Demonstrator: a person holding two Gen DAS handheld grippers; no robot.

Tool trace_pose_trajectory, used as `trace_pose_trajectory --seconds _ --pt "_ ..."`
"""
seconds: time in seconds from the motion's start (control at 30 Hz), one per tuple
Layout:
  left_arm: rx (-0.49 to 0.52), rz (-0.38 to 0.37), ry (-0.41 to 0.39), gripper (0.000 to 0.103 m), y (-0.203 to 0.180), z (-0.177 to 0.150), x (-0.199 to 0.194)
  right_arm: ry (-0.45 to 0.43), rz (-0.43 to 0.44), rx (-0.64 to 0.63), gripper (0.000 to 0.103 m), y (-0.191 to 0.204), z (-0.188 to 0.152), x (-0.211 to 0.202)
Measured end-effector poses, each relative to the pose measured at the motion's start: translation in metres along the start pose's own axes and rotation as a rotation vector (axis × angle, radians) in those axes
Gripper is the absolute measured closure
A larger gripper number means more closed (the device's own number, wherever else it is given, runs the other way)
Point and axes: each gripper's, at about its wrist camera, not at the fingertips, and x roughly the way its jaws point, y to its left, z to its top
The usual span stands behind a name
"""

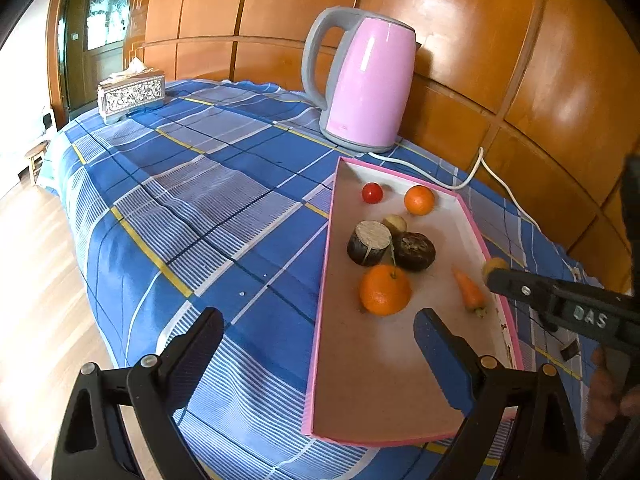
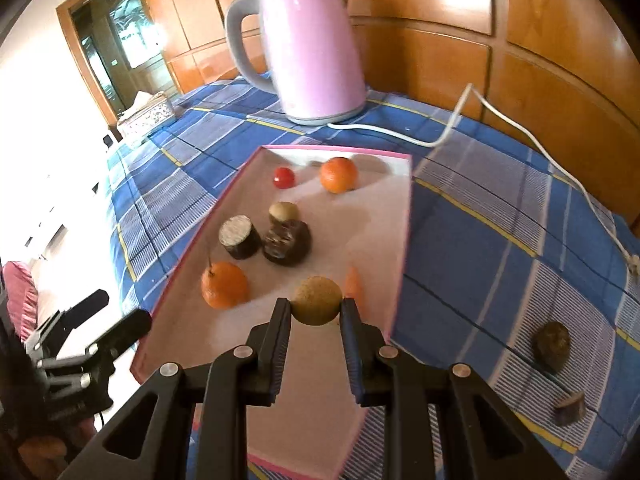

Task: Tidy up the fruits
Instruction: 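Carry the yellow fruit with the right tool into the tray and release, then withdraw the open right tool from the tray back over the bedspread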

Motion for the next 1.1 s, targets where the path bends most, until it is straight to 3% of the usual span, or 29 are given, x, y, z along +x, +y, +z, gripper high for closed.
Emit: trace_pose_trajectory --seconds 0.23,0.5,1.1 --pt "0.002 0.000 0.004 0.007 0.000 -0.001 0.001 -0.002 0.005 0.023 0.077 0.011 0.009 0.017" --pt "0.002 -0.004 0.004 0.007 -0.001 -0.001 0.001 -0.029 -0.012 0.054 0.073 0.009 0.000 0.008" --pt "0.089 -0.036 -0.006 0.007 -0.025 -0.007 -0.007 -0.144 -0.274 0.274 0.069 -0.045 -0.063 -0.051"
